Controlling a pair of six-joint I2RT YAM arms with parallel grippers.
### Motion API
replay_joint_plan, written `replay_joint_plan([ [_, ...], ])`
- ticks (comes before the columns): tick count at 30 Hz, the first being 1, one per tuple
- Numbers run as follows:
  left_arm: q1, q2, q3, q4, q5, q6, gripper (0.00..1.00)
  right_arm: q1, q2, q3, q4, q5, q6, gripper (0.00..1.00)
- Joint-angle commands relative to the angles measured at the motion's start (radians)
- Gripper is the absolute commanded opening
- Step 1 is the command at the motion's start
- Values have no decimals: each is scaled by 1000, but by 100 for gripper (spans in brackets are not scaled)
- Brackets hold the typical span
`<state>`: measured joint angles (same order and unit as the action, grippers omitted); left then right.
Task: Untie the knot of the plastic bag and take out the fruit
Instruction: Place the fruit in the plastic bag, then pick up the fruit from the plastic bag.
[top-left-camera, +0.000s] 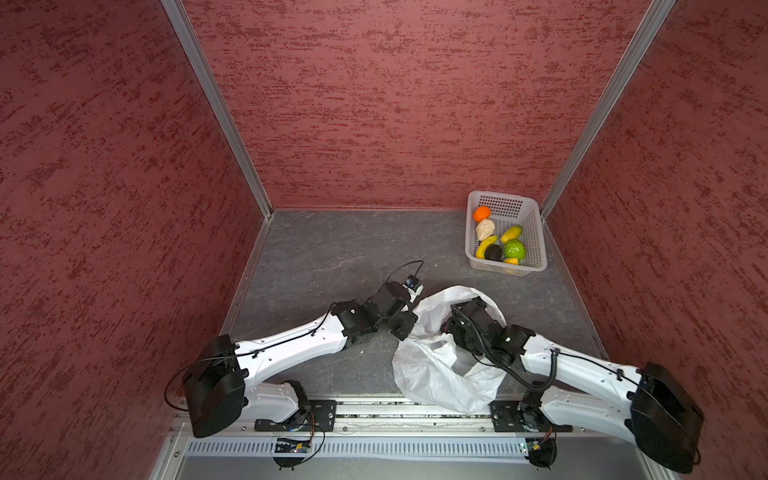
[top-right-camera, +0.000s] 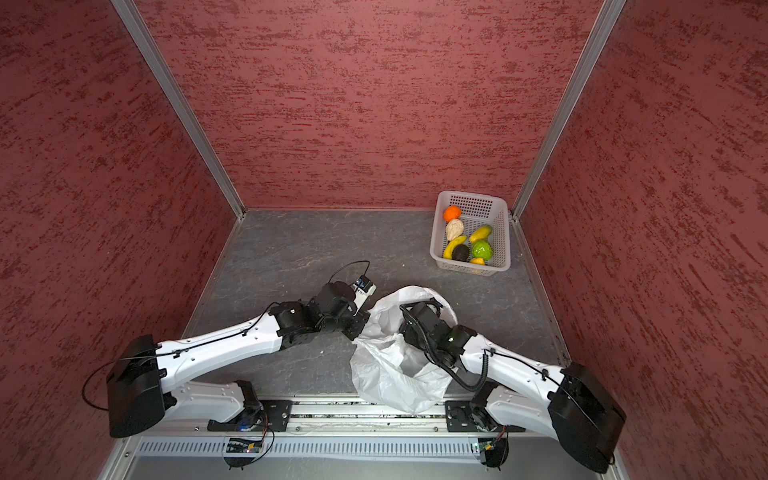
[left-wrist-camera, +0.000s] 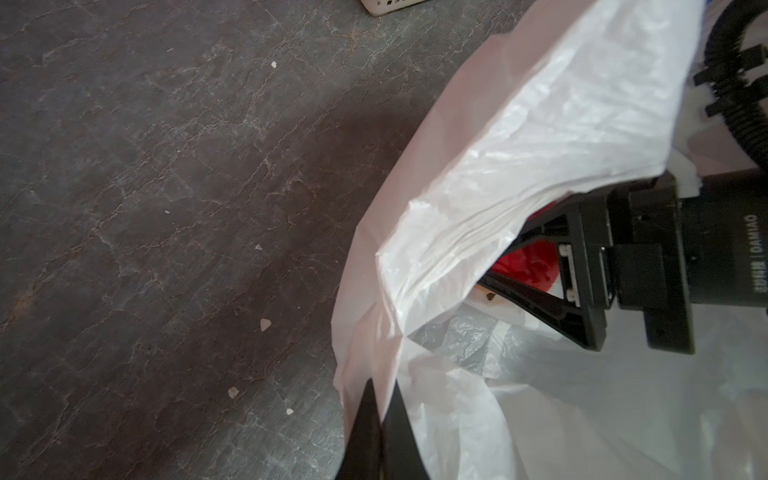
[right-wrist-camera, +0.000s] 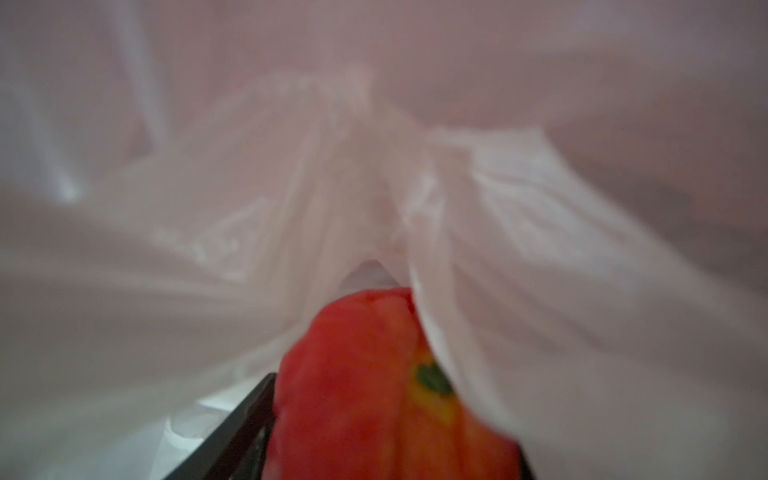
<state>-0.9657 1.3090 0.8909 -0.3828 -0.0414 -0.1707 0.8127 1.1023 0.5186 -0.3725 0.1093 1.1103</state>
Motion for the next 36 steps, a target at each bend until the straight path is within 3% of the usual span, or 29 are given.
replay_joint_plan([
  [1,-17,-2,18,7,42,47,0,5,-31,32,-39,39,77,87],
  [7,-46,26,32,7,66,95,0,4,-55,54,-8,98,140,94],
  [15,-48,61,50,4,76,129,0,-22,-14,43,68,145,214,93],
  [22,-59,87,69,-8,105,150,0,-100,70,64,122,226,105,93],
  [28,-60,77,67,-9,109,152,0,-151,257,92,221,221,69,91],
  [31,-60,70,66,-8,109,148,0,-152,297,107,262,248,49,77],
  [34,-61,70,66,-8,105,145,0,-152,311,124,282,246,29,55],
  [36,-60,76,72,-13,84,140,0,-149,300,132,294,216,7,47],
])
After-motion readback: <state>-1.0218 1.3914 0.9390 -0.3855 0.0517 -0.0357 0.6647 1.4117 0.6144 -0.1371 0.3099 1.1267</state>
